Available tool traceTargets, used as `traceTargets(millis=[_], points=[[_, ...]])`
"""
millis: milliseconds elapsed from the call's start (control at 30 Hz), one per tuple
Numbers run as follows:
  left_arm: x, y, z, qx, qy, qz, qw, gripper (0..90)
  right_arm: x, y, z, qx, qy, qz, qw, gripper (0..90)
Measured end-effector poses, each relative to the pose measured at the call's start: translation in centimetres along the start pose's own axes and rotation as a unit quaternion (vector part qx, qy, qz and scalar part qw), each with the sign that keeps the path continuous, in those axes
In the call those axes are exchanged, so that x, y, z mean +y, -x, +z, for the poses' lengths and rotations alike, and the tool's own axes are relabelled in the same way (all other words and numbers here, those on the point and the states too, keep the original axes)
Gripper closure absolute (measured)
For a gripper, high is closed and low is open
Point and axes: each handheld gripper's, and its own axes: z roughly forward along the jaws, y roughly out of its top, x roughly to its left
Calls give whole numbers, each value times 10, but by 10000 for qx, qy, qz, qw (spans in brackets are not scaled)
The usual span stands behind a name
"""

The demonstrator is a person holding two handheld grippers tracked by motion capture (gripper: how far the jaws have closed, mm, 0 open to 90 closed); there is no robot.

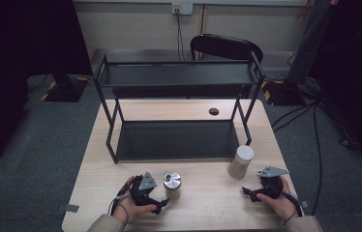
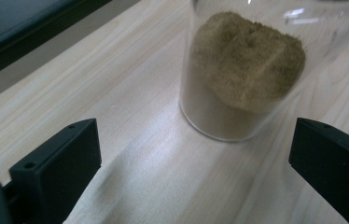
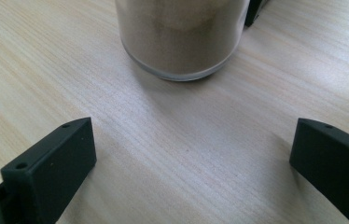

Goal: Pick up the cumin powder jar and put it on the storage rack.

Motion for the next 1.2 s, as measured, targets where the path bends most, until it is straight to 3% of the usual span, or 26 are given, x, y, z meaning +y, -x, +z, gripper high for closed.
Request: traceTargets(millis=[633, 933, 1200], points=[[12, 4, 7, -200, 148, 19, 9997, 11, 0, 0, 0, 4, 1, -2, 10000, 0], [19, 6, 12, -171, 211, -123, 9996, 11, 0, 0, 0, 12, 2, -9, 10000, 0], [22, 8, 19, -218, 188, -23, 9996, 58, 0, 1, 0, 20, 2, -19, 10000, 0]])
